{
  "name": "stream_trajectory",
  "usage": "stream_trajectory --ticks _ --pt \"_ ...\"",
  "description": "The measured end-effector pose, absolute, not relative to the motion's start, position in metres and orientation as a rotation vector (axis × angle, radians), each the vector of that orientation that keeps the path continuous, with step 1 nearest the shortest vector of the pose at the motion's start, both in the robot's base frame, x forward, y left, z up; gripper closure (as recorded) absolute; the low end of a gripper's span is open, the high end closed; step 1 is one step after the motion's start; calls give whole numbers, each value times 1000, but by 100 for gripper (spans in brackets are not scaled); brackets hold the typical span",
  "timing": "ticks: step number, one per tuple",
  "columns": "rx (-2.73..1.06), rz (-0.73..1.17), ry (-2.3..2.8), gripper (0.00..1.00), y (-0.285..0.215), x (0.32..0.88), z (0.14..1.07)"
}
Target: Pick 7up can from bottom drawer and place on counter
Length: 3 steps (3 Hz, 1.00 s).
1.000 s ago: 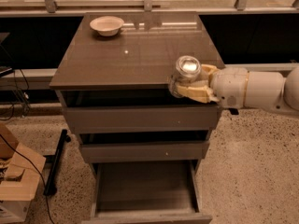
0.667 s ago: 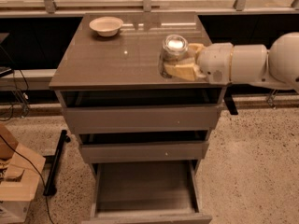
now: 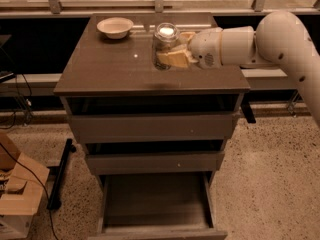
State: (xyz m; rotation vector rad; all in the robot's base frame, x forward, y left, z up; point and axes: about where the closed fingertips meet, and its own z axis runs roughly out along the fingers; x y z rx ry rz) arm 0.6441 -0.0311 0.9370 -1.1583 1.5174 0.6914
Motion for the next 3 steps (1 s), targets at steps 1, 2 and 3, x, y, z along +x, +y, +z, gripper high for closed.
stream_trajectory --ticks 1,2,3 --pt "-1137 773 1538 51 -12 676 924" --pt "-1117 821 1576 26 -2 699 910" --pt "-1100 835 1638 3 3 721 889"
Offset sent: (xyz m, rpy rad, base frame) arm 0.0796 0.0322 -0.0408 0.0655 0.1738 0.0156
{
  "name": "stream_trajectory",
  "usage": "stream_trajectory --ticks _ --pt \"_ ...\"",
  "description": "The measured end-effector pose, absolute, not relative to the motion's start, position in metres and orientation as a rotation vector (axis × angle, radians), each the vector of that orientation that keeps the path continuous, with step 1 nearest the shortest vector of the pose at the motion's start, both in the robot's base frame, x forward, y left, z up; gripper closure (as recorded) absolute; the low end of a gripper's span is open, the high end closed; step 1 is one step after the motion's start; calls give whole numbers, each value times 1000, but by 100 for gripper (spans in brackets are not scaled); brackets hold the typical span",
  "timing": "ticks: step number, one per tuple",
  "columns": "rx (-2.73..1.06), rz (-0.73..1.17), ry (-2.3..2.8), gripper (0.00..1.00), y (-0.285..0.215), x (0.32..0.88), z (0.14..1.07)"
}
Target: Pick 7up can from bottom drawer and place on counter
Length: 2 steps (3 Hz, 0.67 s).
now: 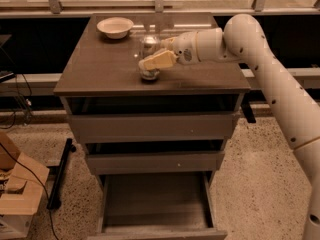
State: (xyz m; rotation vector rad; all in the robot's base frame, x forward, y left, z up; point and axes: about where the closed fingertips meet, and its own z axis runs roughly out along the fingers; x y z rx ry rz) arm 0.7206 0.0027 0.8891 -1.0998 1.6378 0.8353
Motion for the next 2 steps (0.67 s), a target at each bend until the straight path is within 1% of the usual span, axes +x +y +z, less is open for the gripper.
stream_trajectory --ticks 1,2 --pt "-1074 845 1689 0 4 736 866" --pt "-1074 845 1690 0 4 736 866"
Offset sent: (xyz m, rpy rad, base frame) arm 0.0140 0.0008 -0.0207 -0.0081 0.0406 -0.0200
